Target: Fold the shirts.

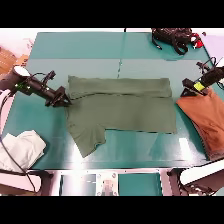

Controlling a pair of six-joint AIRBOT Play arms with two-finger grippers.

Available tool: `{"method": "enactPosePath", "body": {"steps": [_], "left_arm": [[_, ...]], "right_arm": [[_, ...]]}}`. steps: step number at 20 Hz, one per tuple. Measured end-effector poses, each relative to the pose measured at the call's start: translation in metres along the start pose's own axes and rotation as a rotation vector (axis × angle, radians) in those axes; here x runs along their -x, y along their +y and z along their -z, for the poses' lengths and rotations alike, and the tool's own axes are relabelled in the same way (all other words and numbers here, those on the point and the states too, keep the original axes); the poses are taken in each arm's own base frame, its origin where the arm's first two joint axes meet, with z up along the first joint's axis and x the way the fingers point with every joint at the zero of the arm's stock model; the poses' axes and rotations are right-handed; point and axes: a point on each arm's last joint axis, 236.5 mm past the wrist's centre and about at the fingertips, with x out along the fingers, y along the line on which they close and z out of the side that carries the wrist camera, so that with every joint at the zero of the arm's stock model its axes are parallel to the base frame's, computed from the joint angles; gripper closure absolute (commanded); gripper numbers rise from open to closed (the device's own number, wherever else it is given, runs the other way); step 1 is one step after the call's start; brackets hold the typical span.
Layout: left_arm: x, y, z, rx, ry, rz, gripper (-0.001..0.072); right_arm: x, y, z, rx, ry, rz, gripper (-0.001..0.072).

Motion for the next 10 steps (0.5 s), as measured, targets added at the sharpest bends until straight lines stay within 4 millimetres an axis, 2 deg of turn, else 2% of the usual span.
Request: {"method": "enactPosePath", "body": {"steps": [3, 4, 5, 6, 8, 9, 10], "left_arm": [[0.006, 0.004, 0.047, -0.015, 0.014, -0.049, 0.0682], [0.007, 0.009, 0.065, -0.016, 0.012, -0.071, 0.0563], [0.005, 0.013, 0.083, -0.015, 0.008, -0.088, 0.0177], [0.002, 0.017, 0.1, -0.005, 0.001, -0.098, 0.0053], [-0.009, 0.028, 0.13, 0.029, -0.014, -0.118, 0.0052], [-0.017, 0.033, 0.142, 0.046, -0.016, -0.118, 0.0052], [-0.025, 0.038, 0.154, 0.067, -0.012, -0.116, 0.0052]], "right_arm": [[0.004, -0.011, 0.059, -0.065, 0.057, 0.024, 0.0695], [0.002, -0.015, 0.082, -0.1, 0.066, 0.027, 0.0695], [0.0, -0.018, 0.104, -0.133, 0.07, 0.028, 0.0693], [-0.006, -0.022, 0.127, -0.169, 0.073, 0.031, 0.0658], [-0.02, -0.025, 0.166, -0.233, 0.065, 0.027, 0.035], [-0.028, -0.024, 0.179, -0.259, 0.056, 0.015, 0.0275], [-0.037, -0.02, 0.19, -0.283, 0.045, -0.006, 0.0276]]}}
